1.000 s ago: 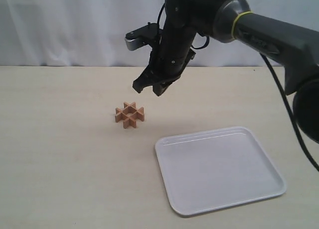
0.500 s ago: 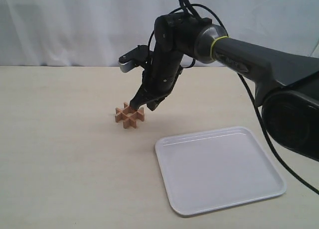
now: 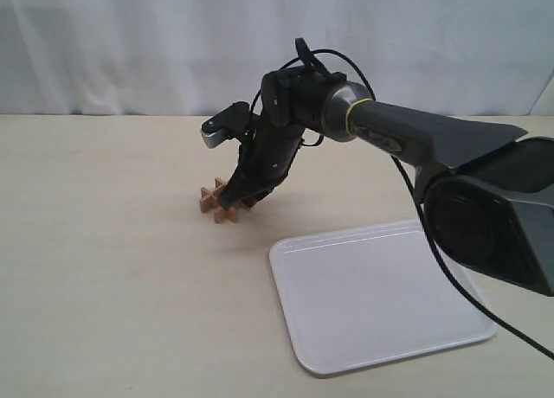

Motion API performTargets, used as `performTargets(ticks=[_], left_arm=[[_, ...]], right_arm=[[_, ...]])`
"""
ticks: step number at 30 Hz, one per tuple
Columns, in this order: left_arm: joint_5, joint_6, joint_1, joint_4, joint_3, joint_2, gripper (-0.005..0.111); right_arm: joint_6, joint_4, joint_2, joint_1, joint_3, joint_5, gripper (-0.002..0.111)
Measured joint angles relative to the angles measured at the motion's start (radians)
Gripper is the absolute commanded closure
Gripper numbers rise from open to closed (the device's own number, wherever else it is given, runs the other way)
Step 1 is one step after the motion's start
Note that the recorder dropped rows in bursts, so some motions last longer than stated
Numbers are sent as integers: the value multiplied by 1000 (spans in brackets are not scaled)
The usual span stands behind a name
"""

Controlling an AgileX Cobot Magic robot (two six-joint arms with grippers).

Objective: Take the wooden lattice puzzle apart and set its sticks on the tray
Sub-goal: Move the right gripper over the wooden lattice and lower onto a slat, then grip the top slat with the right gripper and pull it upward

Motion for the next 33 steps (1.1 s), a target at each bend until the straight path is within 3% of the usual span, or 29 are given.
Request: performTargets(ticks=[16, 20, 24, 33], left_arm=[[0, 0, 0, 0, 0, 0, 107], [0, 0, 0, 0, 0, 0, 107], [0, 0, 0, 0, 0, 0, 107], [0, 0, 0, 0, 0, 0, 107]], right_arm=[[0, 4, 42, 0, 0, -39, 83], [0, 4, 42, 0, 0, -48, 89], [0, 7, 42, 0, 0, -48, 104], [2, 11, 42, 0, 0, -36, 104]])
